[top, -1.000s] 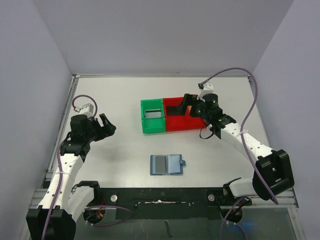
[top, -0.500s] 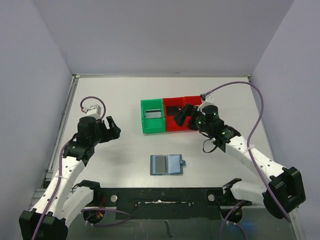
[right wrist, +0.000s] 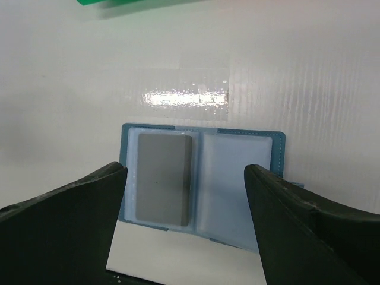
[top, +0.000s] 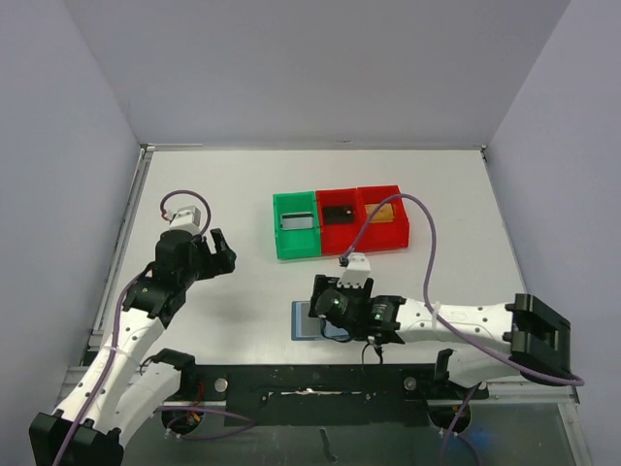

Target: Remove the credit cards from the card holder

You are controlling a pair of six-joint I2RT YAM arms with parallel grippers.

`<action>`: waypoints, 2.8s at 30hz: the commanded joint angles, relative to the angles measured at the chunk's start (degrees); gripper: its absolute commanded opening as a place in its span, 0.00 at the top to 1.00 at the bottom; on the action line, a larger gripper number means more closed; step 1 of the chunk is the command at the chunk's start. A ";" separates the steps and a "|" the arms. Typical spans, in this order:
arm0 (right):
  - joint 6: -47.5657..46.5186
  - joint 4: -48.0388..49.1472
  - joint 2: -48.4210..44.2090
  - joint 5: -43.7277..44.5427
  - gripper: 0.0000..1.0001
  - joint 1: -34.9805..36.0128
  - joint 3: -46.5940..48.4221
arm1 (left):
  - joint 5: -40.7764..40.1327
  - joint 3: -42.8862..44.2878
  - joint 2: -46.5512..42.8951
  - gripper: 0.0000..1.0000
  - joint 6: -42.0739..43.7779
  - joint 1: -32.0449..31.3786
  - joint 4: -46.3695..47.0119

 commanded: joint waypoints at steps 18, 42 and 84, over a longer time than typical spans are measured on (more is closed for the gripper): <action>0.44 -3.92 20.63 -3.80 0.37 1.20 13.16 | -2.10 1.26 -1.91 0.21 -0.63 -1.11 0.94; -0.82 15.85 20.37 -23.40 0.91 -8.87 -0.09 | 1.00 0.65 -1.60 0.21 -1.50 -1.72 2.32; -14.30 -3.04 30.19 -16.91 0.31 -5.10 19.76 | -2.19 -19.33 -22.55 0.40 -33.53 -20.89 11.84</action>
